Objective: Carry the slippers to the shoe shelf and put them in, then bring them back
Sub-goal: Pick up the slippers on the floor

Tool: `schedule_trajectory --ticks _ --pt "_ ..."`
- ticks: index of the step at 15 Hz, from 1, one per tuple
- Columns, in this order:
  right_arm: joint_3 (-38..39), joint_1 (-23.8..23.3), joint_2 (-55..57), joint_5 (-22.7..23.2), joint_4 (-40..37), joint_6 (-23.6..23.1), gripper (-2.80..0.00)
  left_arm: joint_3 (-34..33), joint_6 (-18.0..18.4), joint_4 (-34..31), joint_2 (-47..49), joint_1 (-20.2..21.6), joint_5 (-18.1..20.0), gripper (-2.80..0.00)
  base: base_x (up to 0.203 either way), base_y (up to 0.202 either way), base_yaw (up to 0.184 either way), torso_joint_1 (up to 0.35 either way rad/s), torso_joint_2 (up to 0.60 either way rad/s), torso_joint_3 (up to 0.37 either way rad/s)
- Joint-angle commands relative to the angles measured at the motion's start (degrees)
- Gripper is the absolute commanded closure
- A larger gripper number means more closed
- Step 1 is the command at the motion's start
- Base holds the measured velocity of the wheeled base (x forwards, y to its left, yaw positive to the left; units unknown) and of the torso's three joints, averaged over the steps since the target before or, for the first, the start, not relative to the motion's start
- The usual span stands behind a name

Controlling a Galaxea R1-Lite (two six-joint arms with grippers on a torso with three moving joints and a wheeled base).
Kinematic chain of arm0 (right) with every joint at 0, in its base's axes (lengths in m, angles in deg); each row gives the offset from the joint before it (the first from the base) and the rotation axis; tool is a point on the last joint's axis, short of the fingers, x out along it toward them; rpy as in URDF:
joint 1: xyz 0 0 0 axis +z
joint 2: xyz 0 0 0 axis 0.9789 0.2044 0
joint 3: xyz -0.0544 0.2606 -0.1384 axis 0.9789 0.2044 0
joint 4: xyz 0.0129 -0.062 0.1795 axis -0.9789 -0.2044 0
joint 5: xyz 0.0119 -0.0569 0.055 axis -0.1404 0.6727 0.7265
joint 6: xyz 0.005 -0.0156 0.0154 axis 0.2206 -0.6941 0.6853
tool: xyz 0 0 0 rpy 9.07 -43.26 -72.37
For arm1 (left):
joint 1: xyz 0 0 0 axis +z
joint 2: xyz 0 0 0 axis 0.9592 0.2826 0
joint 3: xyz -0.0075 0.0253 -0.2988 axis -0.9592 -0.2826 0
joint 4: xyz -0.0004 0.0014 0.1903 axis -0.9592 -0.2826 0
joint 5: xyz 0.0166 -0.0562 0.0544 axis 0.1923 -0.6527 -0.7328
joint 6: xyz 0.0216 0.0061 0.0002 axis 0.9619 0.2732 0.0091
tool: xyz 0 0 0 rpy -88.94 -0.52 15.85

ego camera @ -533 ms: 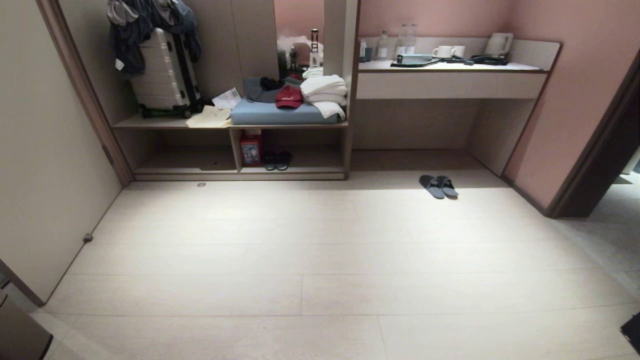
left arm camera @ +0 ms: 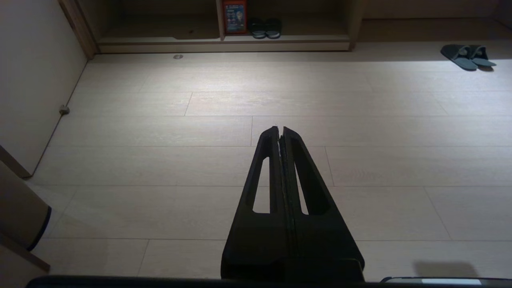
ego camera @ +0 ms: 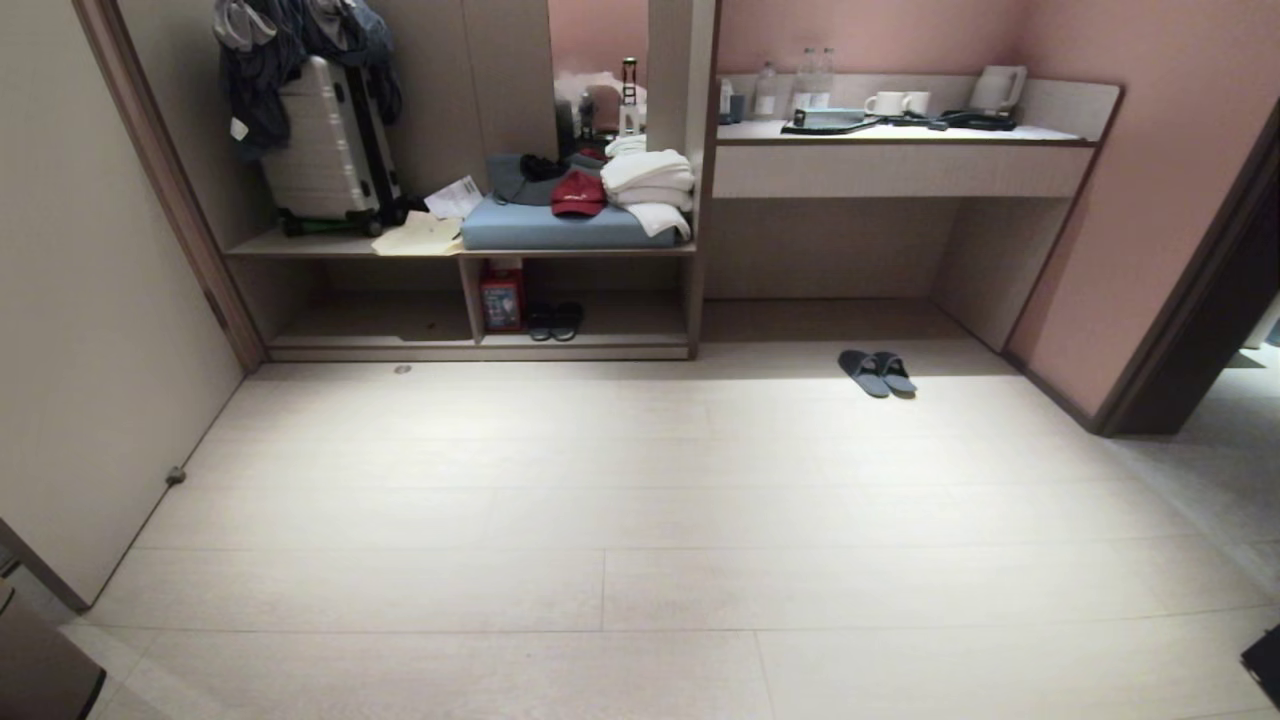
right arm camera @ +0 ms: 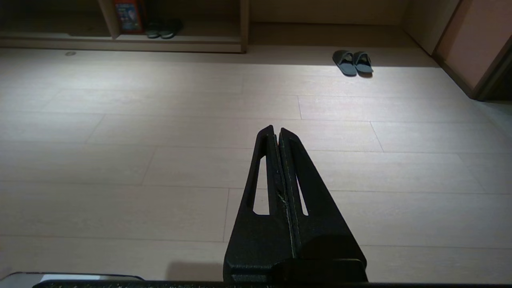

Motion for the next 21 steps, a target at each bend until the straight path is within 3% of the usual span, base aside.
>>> schedule_trajectory --ticks 1,16,21 --pt "0.0 0.0 0.0 0.0 0.0 0.0 0.00 0.0 -0.1 0.0 0.0 0.1 0.0 0.00 0.000 0.000 0.000 0.000 0.00 0.000" --pt "0.0 0.0 0.0 0.0 0.0 0.0 0.00 0.0 -0.2 0.0 0.0 0.1 0.0 0.00 0.000 0.000 0.000 0.000 0.00 0.000" --pt "0.0 0.0 0.0 0.0 0.0 0.0 0.00 0.0 -0.2 0.0 0.0 0.0 0.0 0.00 0.159 0.000 -0.001 0.002 0.00 0.003"
